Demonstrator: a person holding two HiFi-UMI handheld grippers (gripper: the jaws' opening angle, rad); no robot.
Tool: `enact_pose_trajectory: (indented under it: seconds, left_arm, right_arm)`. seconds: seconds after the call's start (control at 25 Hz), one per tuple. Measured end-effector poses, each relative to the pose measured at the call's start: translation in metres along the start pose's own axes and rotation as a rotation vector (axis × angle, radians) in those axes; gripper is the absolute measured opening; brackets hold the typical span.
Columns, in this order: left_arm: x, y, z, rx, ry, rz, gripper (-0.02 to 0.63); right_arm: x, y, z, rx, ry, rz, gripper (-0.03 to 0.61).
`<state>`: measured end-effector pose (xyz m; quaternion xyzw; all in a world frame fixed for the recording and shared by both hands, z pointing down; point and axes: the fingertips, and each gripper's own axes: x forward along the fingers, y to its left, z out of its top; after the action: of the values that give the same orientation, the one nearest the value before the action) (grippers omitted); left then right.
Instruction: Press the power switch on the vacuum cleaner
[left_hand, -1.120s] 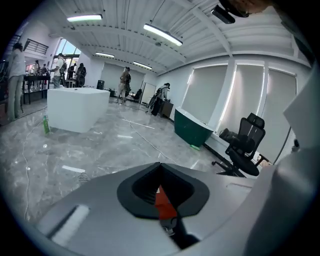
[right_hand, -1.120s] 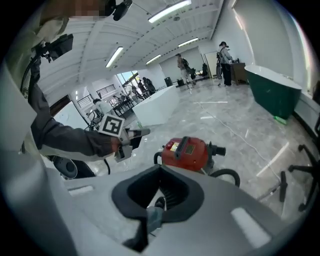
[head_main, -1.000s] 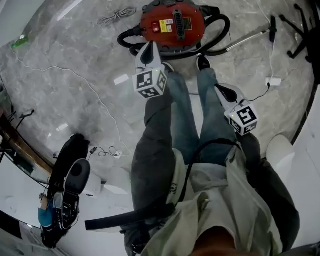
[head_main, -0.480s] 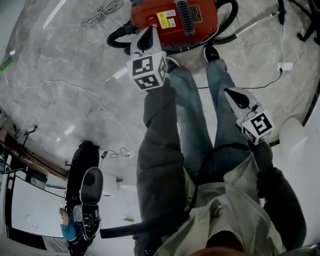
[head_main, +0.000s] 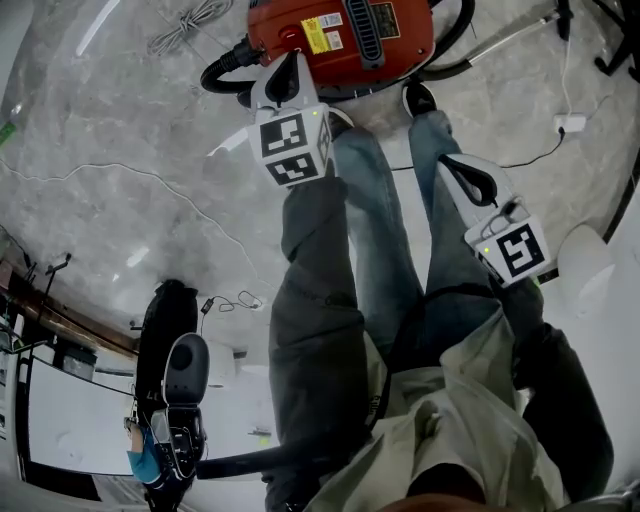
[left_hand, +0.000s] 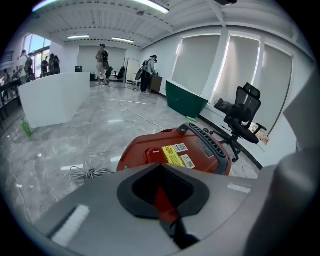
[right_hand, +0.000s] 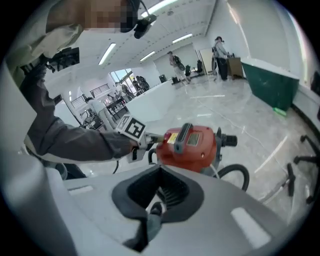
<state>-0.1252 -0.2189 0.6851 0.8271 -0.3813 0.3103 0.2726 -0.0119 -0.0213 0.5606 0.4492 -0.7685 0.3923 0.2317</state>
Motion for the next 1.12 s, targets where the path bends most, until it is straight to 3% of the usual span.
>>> enact_pose_trajectory:
  seconds: [0.28, 0.52, 0.8, 1.0, 1.12]
  left_arm:
    - [-0.001, 0.000, 0.001, -0.024, -0.027, 0.021, 0.003]
    - [-0.002, -0.001, 0.000, -0.012, -0.049, 0.023, 0.003]
    - [-0.004, -0.001, 0.002, 0.002, -0.075, 0.017, 0.003]
    - [-0.005, -0.006, 0.002, 0.072, -0.067, 0.004, 0.002]
    - [-0.009, -0.006, 0.012, 0.113, -0.109, 0.031, 0.002]
  right_arm:
    - [0.030, -0.030, 0.057, -0.159, -0.066, -0.130, 0.000]
    - [0.045, -0.036, 0.066, -0.178, -0.095, -0.118, 0.000]
    - [0.067, -0.061, 0.053, -0.171, -0.059, -0.143, 0.000]
    - [0.082, -0.078, 0.062, -0.197, -0.091, -0.138, 0.000]
    - [0.088, -0.078, 0.071, -0.211, -0.107, -0.126, 0.000]
